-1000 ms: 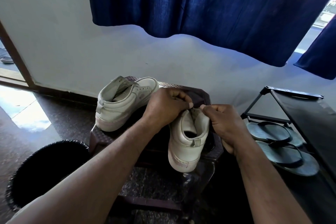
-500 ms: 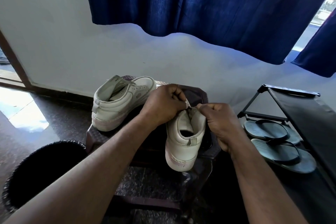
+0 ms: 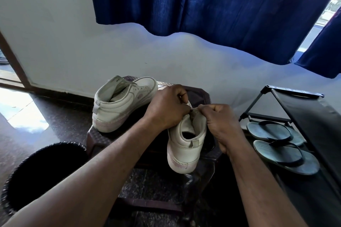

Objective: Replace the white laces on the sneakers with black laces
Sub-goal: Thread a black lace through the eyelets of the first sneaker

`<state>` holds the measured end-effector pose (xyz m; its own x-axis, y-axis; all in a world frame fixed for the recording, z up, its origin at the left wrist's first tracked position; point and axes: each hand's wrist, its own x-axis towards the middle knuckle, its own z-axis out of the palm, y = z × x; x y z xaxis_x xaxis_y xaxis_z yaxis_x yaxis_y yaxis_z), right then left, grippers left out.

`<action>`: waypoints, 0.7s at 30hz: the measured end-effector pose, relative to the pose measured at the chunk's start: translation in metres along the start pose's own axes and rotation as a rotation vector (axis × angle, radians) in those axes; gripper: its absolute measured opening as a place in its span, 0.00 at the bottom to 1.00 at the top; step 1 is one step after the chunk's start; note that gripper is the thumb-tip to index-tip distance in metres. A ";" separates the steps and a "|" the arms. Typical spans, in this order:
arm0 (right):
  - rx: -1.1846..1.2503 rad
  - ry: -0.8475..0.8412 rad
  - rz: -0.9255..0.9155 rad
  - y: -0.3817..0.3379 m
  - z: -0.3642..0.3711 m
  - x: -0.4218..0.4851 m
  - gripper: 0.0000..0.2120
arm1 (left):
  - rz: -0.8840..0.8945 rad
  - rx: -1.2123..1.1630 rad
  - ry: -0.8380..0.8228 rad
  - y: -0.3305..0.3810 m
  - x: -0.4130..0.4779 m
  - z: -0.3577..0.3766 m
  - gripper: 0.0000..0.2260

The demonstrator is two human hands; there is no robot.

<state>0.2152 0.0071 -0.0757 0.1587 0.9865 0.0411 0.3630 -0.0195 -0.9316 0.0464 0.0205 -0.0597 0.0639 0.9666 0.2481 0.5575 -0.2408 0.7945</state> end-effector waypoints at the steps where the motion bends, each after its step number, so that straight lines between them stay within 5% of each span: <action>1: 0.010 -0.004 -0.001 0.000 0.000 -0.001 0.25 | 0.038 0.005 0.009 -0.001 -0.001 0.000 0.13; 6: -0.014 -0.010 0.000 0.000 0.000 -0.001 0.21 | 0.213 0.072 0.036 0.003 -0.004 -0.001 0.11; 12: 0.007 0.026 0.014 -0.006 0.003 -0.005 0.20 | 0.102 0.146 0.017 0.003 -0.004 0.003 0.16; 16: 0.202 -0.064 0.184 -0.011 0.002 -0.006 0.31 | 0.057 0.120 0.045 0.004 -0.006 0.006 0.13; 21: 0.332 -0.100 0.277 -0.007 0.000 -0.005 0.06 | 0.015 0.121 0.053 -0.001 -0.007 0.005 0.13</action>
<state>0.2119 0.0020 -0.0691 0.1133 0.9626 -0.2462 0.0017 -0.2480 -0.9688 0.0498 0.0149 -0.0653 0.0309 0.9562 0.2910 0.6528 -0.2398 0.7186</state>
